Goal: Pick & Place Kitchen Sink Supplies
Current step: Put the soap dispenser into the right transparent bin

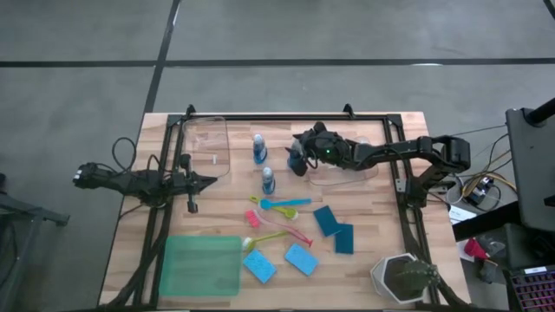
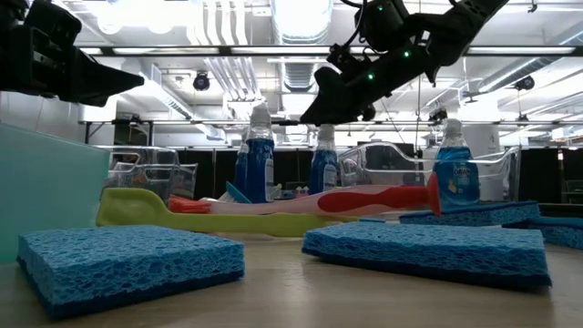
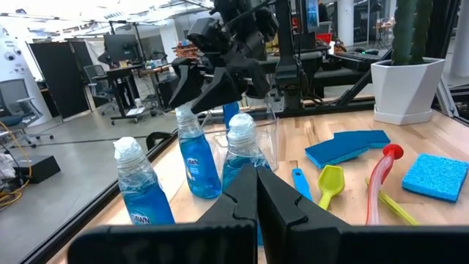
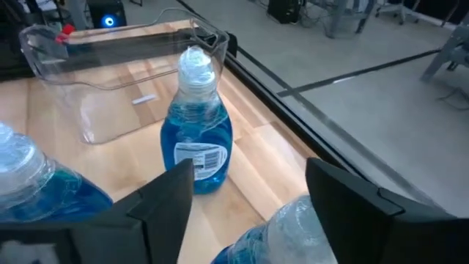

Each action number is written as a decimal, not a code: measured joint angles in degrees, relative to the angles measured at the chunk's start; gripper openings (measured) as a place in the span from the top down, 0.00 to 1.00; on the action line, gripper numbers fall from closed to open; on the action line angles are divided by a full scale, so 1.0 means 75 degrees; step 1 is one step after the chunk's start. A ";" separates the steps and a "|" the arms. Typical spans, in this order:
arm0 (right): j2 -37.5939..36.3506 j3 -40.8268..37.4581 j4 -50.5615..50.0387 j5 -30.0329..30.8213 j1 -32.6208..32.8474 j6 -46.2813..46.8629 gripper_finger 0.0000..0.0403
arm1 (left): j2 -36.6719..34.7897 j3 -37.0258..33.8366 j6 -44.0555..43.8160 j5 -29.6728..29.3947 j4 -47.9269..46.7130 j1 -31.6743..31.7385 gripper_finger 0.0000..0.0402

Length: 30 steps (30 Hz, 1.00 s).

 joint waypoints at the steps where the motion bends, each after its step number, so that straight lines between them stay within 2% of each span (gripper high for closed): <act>1: 0.0006 -0.0006 0.0080 -0.0002 0.0003 -0.0088 0.34 | 0.0000 0.0000 0.0000 0.0000 0.0000 0.0002 1.00; 10: -0.0043 -0.0015 0.0485 0.0010 0.0012 -0.0422 0.29 | 0.0000 0.0000 0.0000 0.0000 -0.0002 0.0001 1.00; 15: -0.0080 -0.0083 0.0353 0.0571 0.0012 -0.0270 0.29 | 0.0000 0.0000 0.0000 -0.0001 0.0001 0.0000 1.00; 24: -0.0072 -0.0240 0.0170 0.0571 0.0009 0.0289 0.27 | 0.0000 0.0000 0.0000 0.0000 0.0001 0.0000 1.00; 30: -0.0003 -0.0243 0.0178 0.0292 0.0009 0.0542 0.31 | 0.0000 0.0000 0.0000 0.0000 0.0001 0.0000 1.00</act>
